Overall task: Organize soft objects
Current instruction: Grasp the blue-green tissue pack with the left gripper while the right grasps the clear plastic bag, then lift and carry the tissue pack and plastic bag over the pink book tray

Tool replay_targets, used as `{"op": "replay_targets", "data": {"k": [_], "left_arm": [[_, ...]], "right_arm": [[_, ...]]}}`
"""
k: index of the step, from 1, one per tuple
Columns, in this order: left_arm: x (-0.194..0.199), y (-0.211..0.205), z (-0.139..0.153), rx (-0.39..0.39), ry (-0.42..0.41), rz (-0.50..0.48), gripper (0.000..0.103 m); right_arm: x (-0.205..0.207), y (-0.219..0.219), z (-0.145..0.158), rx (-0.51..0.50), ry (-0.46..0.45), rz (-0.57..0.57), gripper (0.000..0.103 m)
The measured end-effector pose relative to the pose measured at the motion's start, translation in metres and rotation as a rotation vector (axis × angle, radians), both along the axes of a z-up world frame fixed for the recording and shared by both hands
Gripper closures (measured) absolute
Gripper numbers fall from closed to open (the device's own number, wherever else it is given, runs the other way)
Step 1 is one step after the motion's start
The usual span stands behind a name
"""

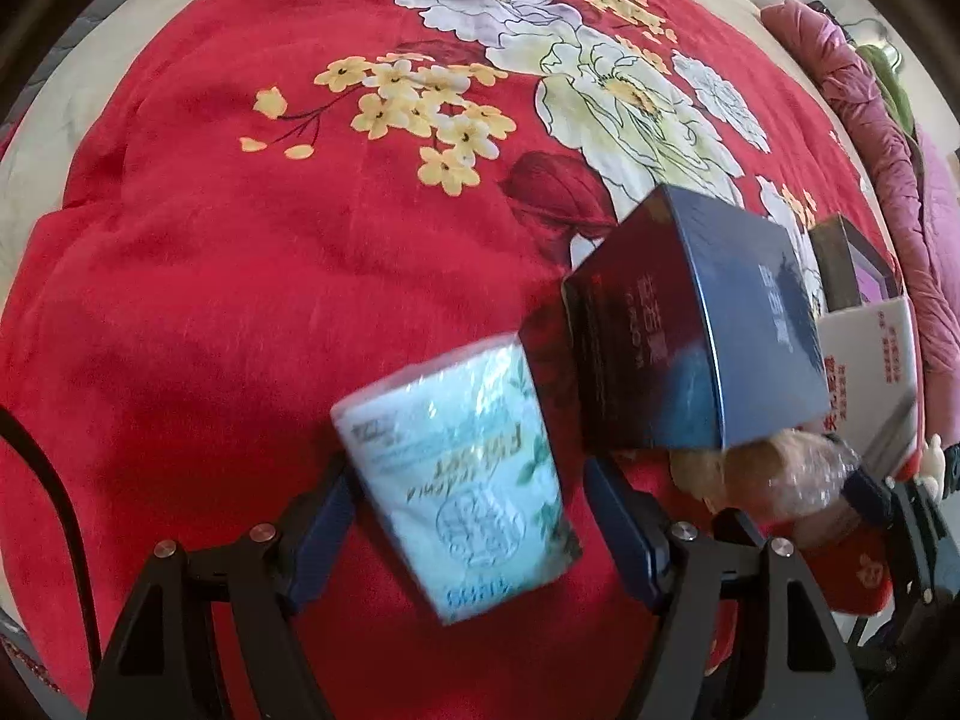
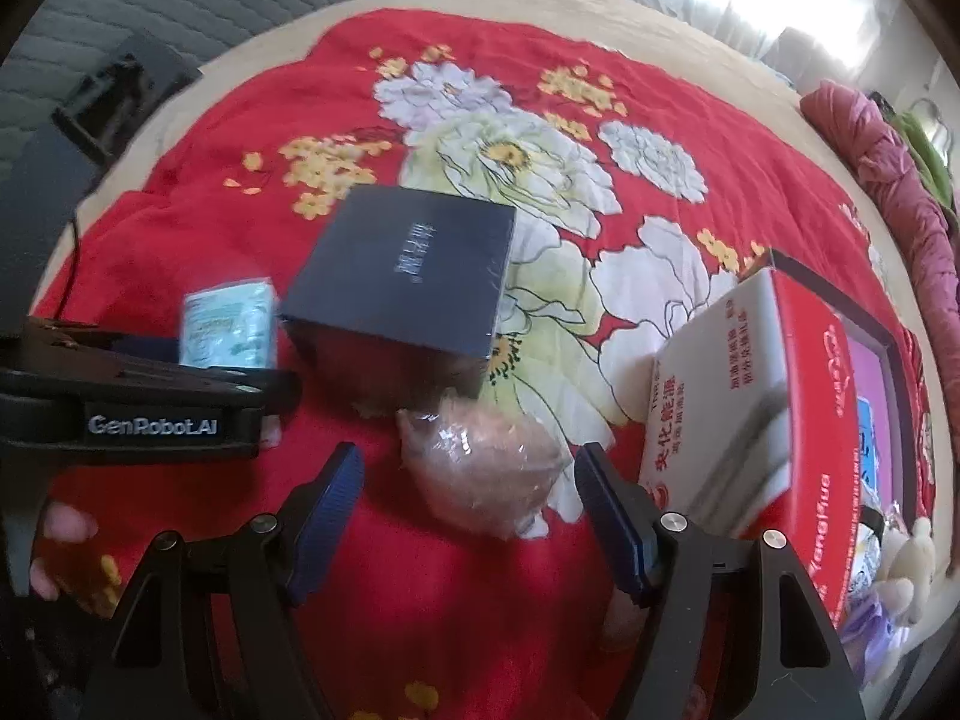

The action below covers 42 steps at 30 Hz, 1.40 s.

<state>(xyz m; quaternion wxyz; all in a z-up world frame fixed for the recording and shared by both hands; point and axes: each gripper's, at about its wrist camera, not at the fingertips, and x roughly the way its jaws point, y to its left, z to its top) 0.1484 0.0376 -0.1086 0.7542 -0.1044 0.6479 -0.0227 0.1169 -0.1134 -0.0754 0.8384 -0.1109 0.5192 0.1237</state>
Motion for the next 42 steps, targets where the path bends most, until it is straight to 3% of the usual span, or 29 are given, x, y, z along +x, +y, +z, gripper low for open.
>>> {"op": "replay_targets", "data": {"k": [3, 4, 9, 12, 20, 24, 34, 42], "left_arm": [[0.004, -0.001, 0.000, 0.002, 0.005, 0.005, 0.028], [0.005, -0.001, -0.001, 0.003, 0.009, 0.006, 0.029], [0.008, -0.004, -0.004, 0.009, 0.015, 0.019, 0.029], [0.008, -0.004, -0.005, 0.036, 0.010, 0.029, 0.045], [-0.002, 0.009, 0.006, -0.035, -0.021, 0.047, 0.054], [-0.014, 0.005, 0.037, -0.031, -0.095, 0.036, 0.054], [-0.028, -0.077, 0.146, -0.078, -0.306, -0.167, 0.054], [-0.038, -0.161, 0.180, -0.067, -0.371, -0.326, 0.054]], "right_arm": [[0.003, -0.001, 0.001, 0.034, -0.002, -0.020, 0.038], [0.004, -0.001, 0.000, 0.036, 0.000, -0.025, 0.049], [0.004, -0.006, -0.001, 0.056, 0.012, -0.033, 0.050], [-0.002, -0.006, 0.006, 0.058, -0.017, -0.025, 0.051], [-0.024, -0.026, 0.056, 0.153, -0.104, -0.060, 0.051], [-0.040, -0.047, 0.093, 0.209, -0.175, -0.098, 0.051], [-0.065, -0.137, 0.160, 0.305, -0.308, -0.274, 0.051], [-0.092, -0.229, 0.184, 0.318, -0.389, -0.422, 0.051]]}}
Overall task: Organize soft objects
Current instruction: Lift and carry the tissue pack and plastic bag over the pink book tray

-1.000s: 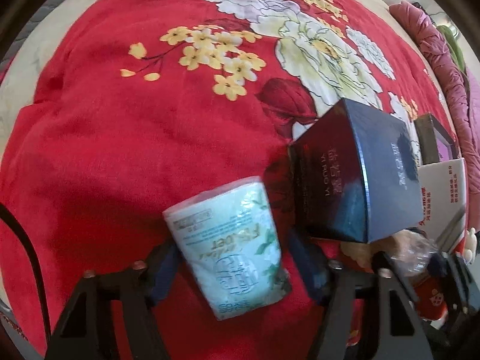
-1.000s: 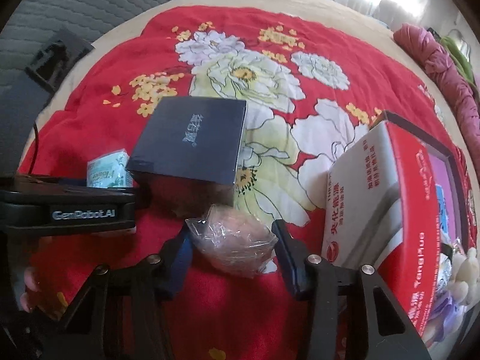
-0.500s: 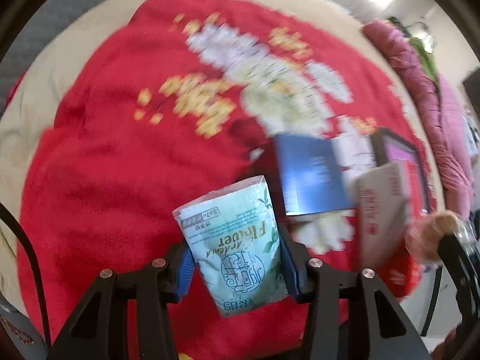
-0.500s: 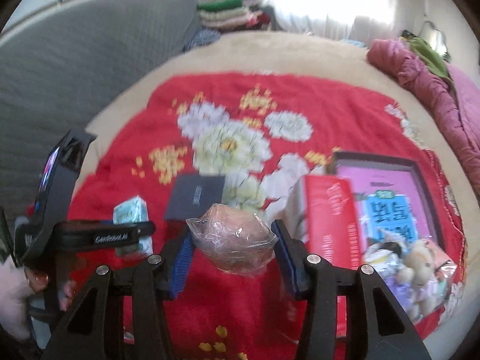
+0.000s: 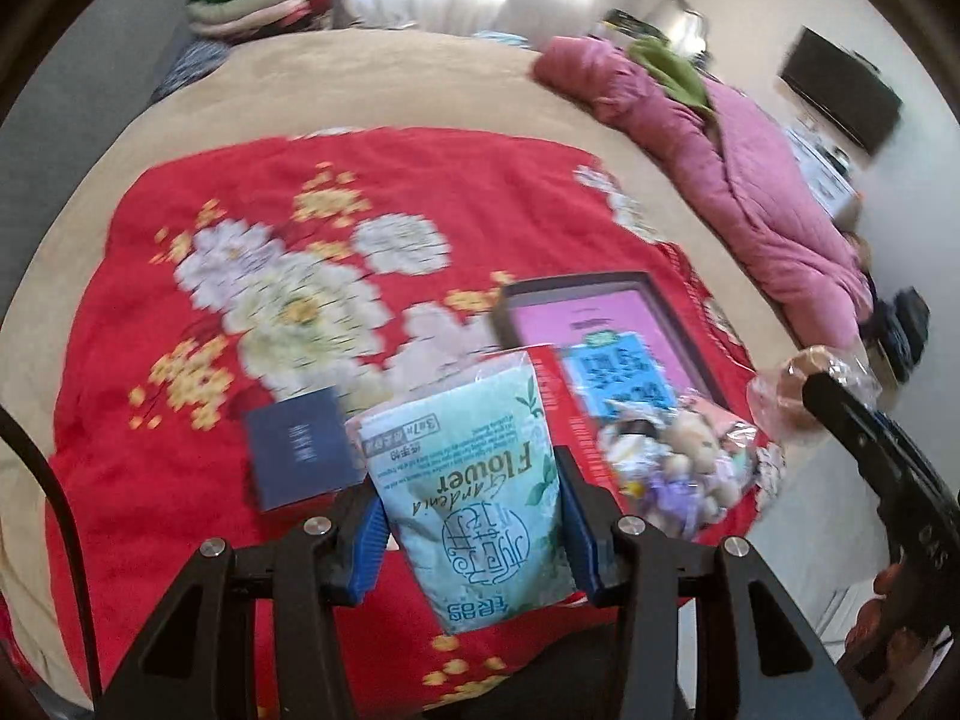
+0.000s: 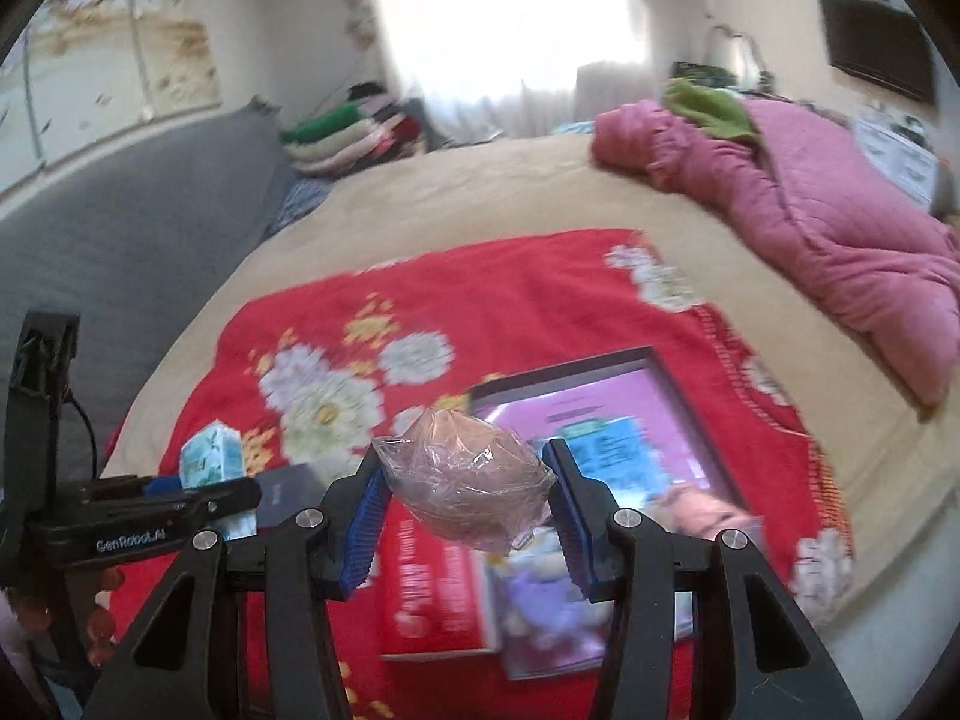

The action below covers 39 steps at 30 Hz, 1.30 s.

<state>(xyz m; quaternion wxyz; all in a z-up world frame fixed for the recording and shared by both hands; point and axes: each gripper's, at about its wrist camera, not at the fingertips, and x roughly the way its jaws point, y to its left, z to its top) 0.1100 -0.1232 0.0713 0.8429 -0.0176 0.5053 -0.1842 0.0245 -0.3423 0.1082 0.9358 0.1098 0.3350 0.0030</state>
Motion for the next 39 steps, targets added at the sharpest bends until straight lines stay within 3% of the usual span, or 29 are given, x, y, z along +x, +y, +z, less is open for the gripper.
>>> {"op": "replay_targets", "data": {"k": [7, 17, 30, 39], "left_arm": [[-0.012, -0.067, 0.005, 0.039, -0.015, -0.113, 0.054], [0.000, -0.137, -0.016, 0.134, -0.010, -0.201, 0.054], [0.038, -0.170, -0.059, 0.204, 0.039, -0.207, 0.053], [0.062, -0.185, -0.093, 0.225, 0.114, -0.228, 0.053]], "right_arm": [[-0.021, -0.061, -0.002, 0.036, -0.011, -0.085, 0.051], [-0.023, -0.103, -0.019, 0.065, 0.001, -0.126, 0.051], [0.010, -0.122, -0.057, 0.080, 0.055, -0.118, 0.051], [0.044, -0.131, -0.093, 0.108, 0.080, -0.110, 0.051]]}}
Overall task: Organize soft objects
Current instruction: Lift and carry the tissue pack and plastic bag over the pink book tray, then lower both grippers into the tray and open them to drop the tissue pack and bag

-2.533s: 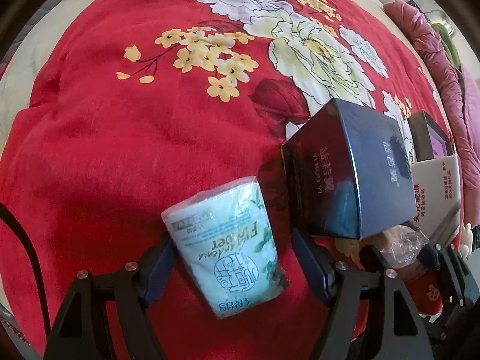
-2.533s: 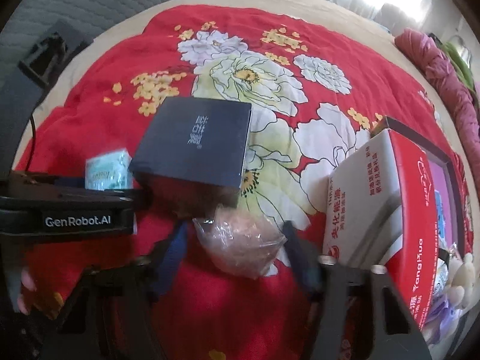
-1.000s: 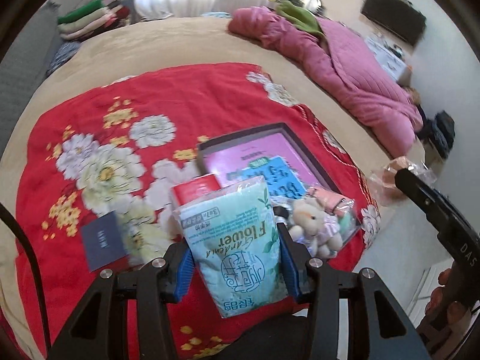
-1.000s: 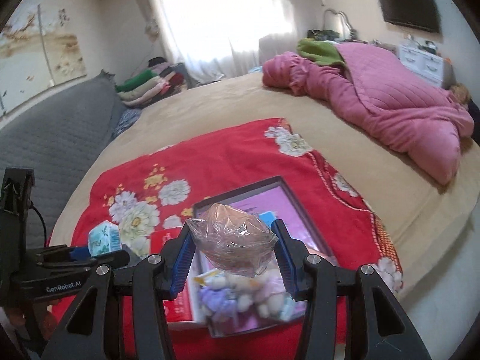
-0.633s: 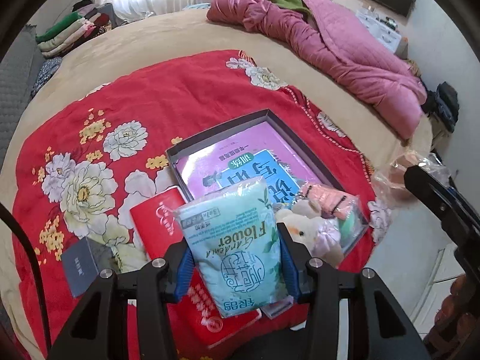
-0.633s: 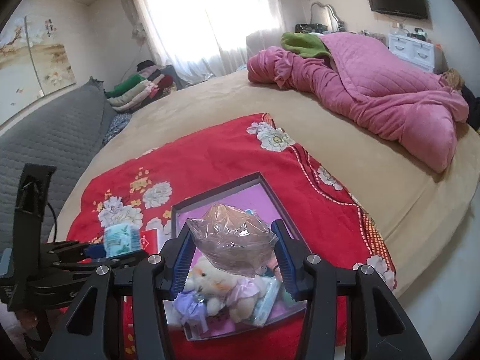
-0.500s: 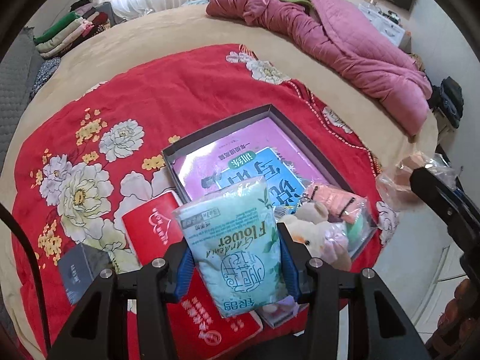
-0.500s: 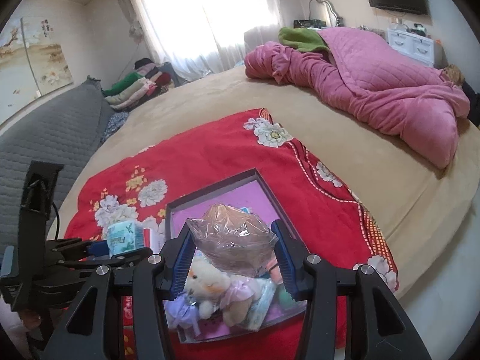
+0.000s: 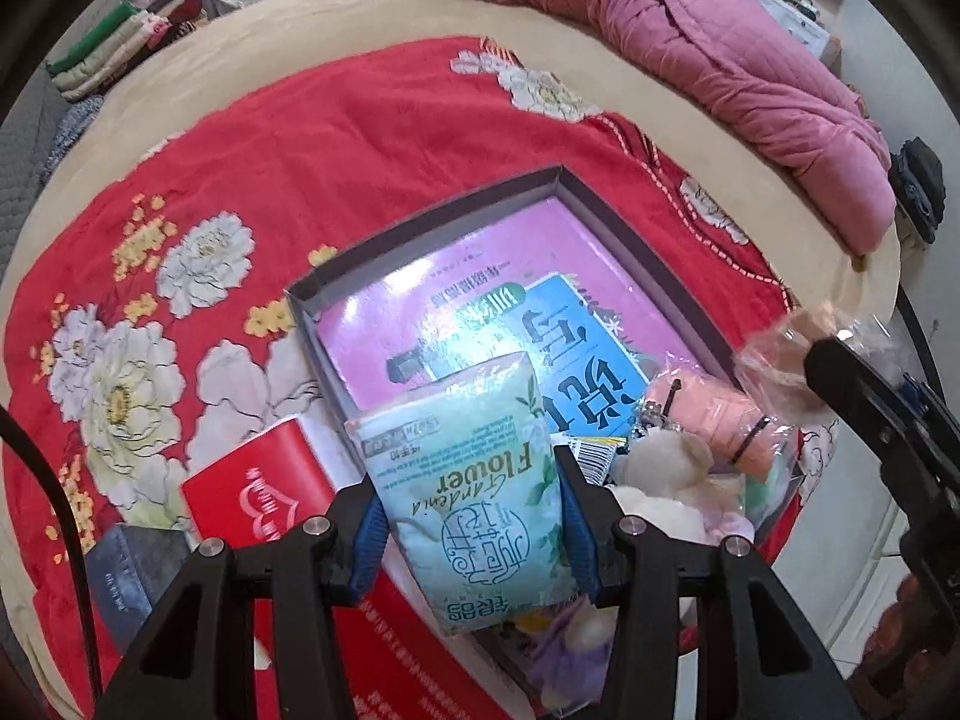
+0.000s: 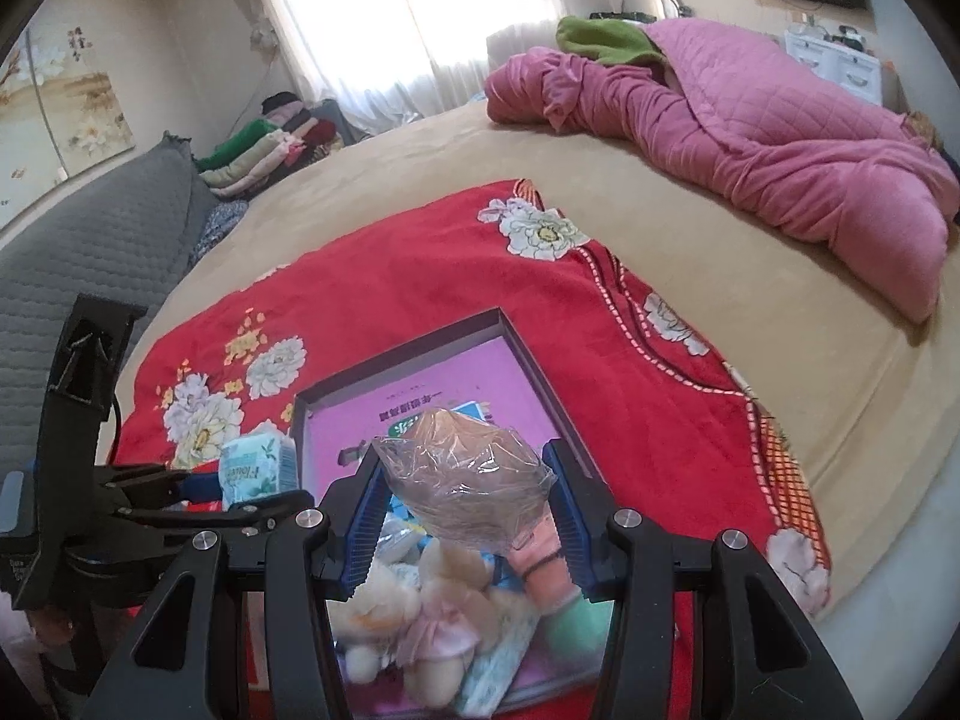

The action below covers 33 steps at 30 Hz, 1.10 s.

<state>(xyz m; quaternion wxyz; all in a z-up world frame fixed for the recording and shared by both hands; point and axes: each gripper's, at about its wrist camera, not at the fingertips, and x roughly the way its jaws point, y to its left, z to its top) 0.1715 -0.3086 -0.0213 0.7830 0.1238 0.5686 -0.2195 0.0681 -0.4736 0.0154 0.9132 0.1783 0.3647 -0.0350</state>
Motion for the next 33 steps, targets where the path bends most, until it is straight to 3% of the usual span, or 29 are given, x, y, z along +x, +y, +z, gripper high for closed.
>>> {"op": "replay_targets", "data": {"k": [13, 26, 30, 33], "left_arm": [[0.007, -0.013, -0.028, 0.030, 0.087, -0.036, 0.051], [0.007, -0.020, -0.035, 0.045, 0.098, -0.043, 0.048], [0.008, -0.022, -0.036, 0.041, 0.098, -0.053, 0.039], [0.009, -0.022, -0.037, 0.040, 0.098, -0.050, 0.038]], "right_arm": [[0.035, -0.005, -0.068, -0.019, 0.129, 0.003, 0.050], [0.026, -0.004, -0.069, -0.033, 0.145, 0.031, 0.045], [0.024, -0.002, -0.068, -0.035, 0.147, 0.037, 0.044], [0.020, -0.004, -0.064, -0.028, 0.135, 0.021, 0.039]]}}
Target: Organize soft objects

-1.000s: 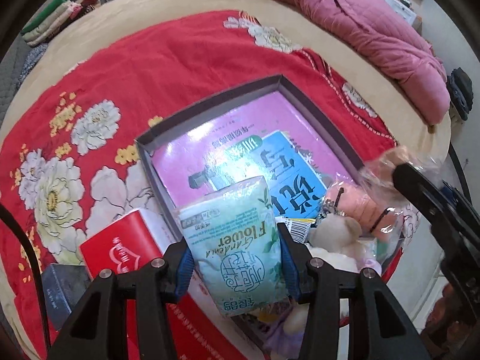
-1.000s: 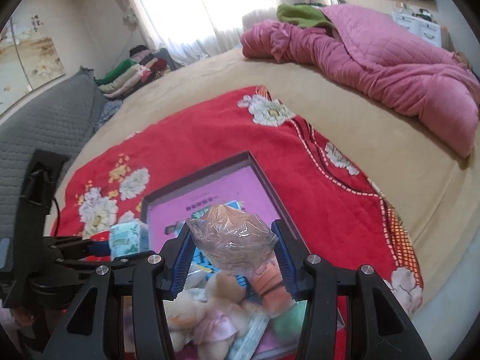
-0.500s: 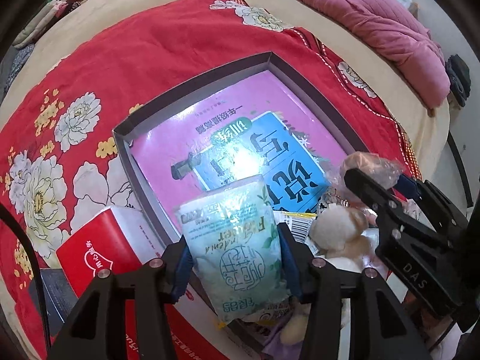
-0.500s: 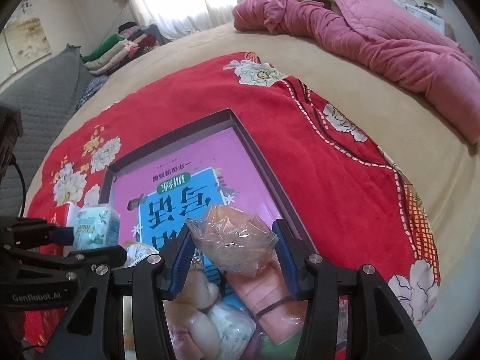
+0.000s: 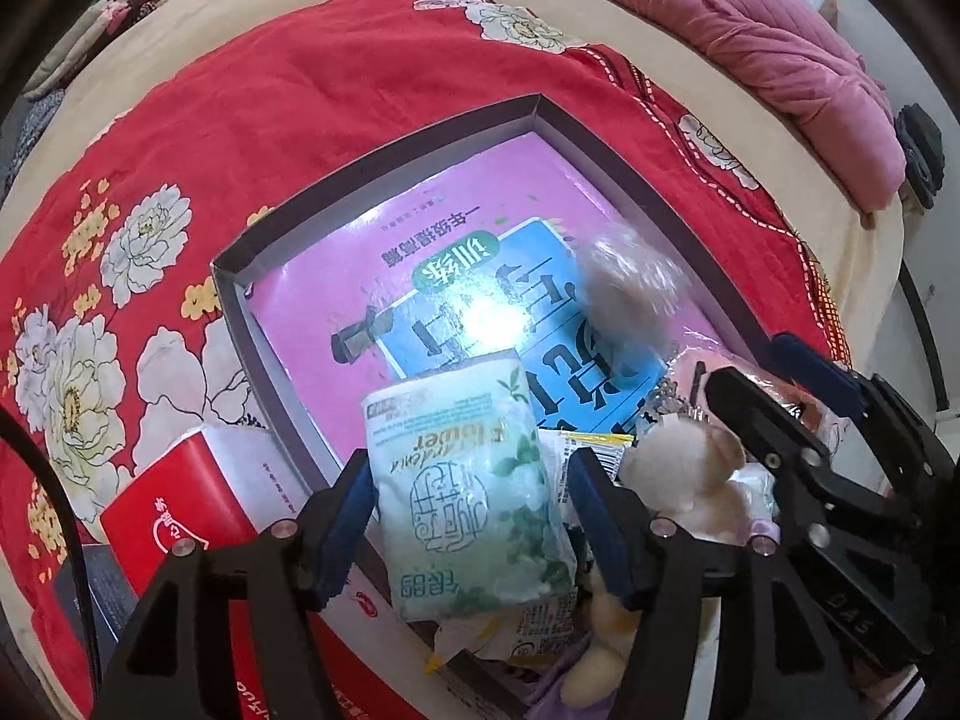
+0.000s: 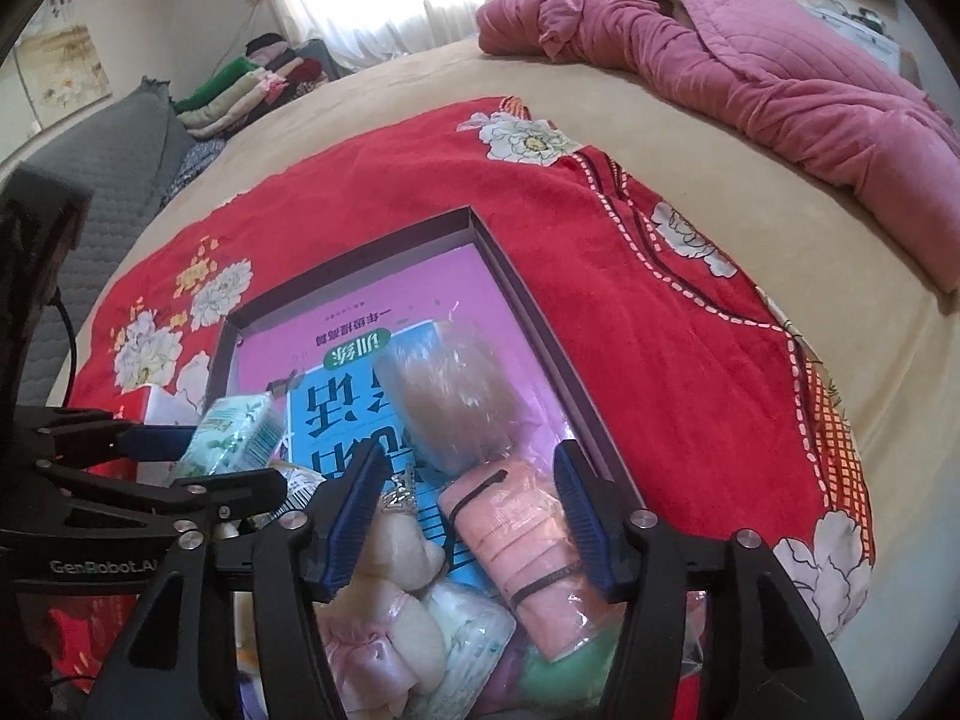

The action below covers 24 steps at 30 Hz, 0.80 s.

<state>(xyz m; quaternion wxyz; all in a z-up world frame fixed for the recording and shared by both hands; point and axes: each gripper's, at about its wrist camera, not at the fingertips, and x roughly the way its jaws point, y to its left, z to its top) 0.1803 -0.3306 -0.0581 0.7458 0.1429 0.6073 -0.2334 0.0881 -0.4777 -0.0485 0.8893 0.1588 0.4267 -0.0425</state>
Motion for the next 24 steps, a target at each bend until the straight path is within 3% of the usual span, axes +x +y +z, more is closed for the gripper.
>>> {"op": "replay_targets", "data": {"k": [12, 24], "left_arm": [[-0.005, 0.005, 0.009, -0.045, 0.001, -0.003, 0.035], [-0.011, 0.009, 0.029, -0.089, -0.061, 0.008, 0.027]], "right_arm": [[-0.025, -0.006, 0.033, 0.020, -0.067, -0.046, 0.034], [-0.040, -0.009, 0.049, 0.002, -0.089, -0.100, 0.030]]}}
